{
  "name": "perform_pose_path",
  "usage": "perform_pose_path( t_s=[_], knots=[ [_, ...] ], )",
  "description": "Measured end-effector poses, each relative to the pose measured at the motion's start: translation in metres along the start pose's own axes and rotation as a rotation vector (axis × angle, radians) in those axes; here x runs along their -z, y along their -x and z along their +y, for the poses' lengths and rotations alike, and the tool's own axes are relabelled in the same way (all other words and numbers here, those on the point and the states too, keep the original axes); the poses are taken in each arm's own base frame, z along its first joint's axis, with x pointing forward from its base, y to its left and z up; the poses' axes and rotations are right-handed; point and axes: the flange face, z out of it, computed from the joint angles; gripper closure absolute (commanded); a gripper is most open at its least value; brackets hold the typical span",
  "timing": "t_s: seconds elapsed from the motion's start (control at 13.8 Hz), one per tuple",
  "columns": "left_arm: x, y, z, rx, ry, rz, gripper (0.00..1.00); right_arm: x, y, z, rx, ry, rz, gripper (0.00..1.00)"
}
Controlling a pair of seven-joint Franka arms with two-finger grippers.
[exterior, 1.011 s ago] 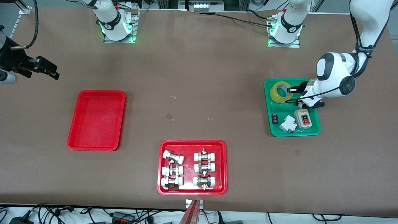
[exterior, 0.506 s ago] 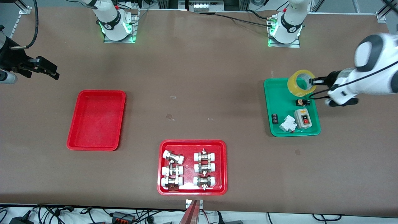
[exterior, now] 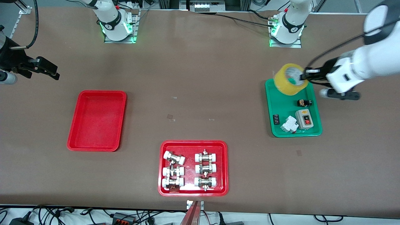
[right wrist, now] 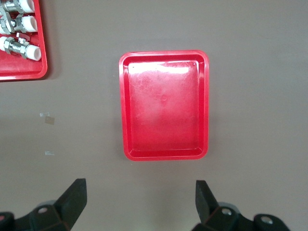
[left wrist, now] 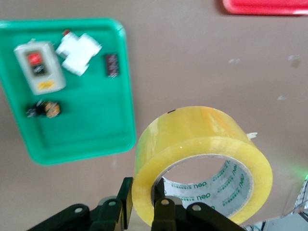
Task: Left arm passes tape to right arm into tray
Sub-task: 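Lift the tape roll with the left gripper and carry it toward the table middle, then hold the tape with the left gripper while the right gripper grasps it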
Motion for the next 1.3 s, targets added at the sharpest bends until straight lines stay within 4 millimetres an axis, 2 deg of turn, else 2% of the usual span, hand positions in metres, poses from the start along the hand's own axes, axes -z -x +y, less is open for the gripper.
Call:
perform_pose_path(
  t_s=[0.22,0.36,0.58,0.72,0.87,1.08,1.3],
  knots=[
    [-0.025,-0.02,0.053,0.074,0.141,0.038,1.0,-0.001,-0.001,0.002,-0.003,0.0,-0.003,0.0],
    [-0.051,-0.032,0.105,0.178,0.214,0.073,1.0,-0.004,-0.003,0.008,-0.014,0.001,-0.008,0.0],
    [-0.096,-0.032,0.195,0.429,0.319,0.089,1.0,-0.014,-0.007,0.014,-0.019,-0.004,-0.03,0.0],
    [-0.122,-0.026,0.237,0.616,0.386,0.067,1.0,-0.025,-0.011,0.011,0.03,-0.034,-0.058,0.0],
    [-0.143,-0.022,0.267,0.788,0.451,0.039,1.0,-0.04,-0.012,0.005,0.086,-0.129,-0.115,0.0],
    [-0.167,-0.02,0.309,1.035,0.607,0.0,1.0,-0.071,-0.023,-0.008,0.125,-0.411,-0.196,0.0],
    [-0.184,-0.027,0.333,1.272,0.681,-0.113,1.0,-0.103,-0.04,-0.042,0.139,-0.643,-0.242,0.0]
  ],
)
